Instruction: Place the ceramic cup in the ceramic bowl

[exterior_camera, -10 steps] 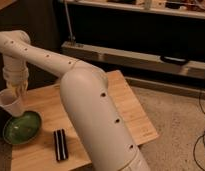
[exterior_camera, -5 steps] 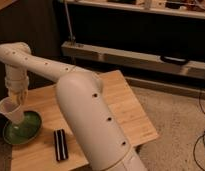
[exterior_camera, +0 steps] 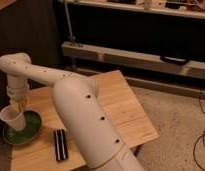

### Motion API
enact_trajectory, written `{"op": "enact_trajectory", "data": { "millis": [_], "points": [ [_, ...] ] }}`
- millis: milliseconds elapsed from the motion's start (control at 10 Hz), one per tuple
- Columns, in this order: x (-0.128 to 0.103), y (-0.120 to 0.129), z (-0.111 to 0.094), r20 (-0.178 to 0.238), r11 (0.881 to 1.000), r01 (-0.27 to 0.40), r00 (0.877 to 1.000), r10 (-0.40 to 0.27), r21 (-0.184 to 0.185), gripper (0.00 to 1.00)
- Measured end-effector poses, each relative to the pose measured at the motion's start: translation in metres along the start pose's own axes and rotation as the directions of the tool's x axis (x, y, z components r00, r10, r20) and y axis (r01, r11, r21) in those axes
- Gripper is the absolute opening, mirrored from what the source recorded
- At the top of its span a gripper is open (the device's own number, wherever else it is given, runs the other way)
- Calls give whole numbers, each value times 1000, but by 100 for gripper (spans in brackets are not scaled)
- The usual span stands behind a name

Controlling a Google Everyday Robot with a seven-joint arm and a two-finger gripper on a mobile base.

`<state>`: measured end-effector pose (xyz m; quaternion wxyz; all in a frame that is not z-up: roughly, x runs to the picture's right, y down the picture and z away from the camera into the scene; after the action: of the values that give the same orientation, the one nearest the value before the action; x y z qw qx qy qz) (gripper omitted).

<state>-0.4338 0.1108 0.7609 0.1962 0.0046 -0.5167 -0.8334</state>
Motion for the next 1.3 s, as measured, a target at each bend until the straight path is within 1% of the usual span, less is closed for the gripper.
{"op": "enact_trajectory", "data": {
  "millis": [100, 200, 300, 400, 500, 600, 700, 900, 1000, 1200, 1300],
  "points": [
    [1, 2, 18, 14, 1000, 25, 1000, -25, 10, 40],
    [3, 7, 46, 30, 998, 59, 998, -60, 23, 52],
    [4, 10, 65, 36, 996, 80, 996, -82, 38, 60],
    [5, 17, 89, 43, 994, 104, 993, -106, 45, 71],
    [3, 22, 94, 46, 993, 110, 993, -112, 41, 79],
    [7, 17, 93, 44, 992, 117, 992, -119, 40, 80],
    [3, 23, 94, 49, 993, 114, 992, -115, 23, 80],
    [-10, 21, 75, 1, 993, 113, 994, -113, -41, 80],
    [-17, 19, 61, -24, 992, 106, 994, -108, -73, 80],
    [-39, 15, 17, -97, 986, 84, 990, -98, -144, 80],
    [-46, 14, 1, -131, 984, 73, 987, -95, -165, 80]
  ]
}}
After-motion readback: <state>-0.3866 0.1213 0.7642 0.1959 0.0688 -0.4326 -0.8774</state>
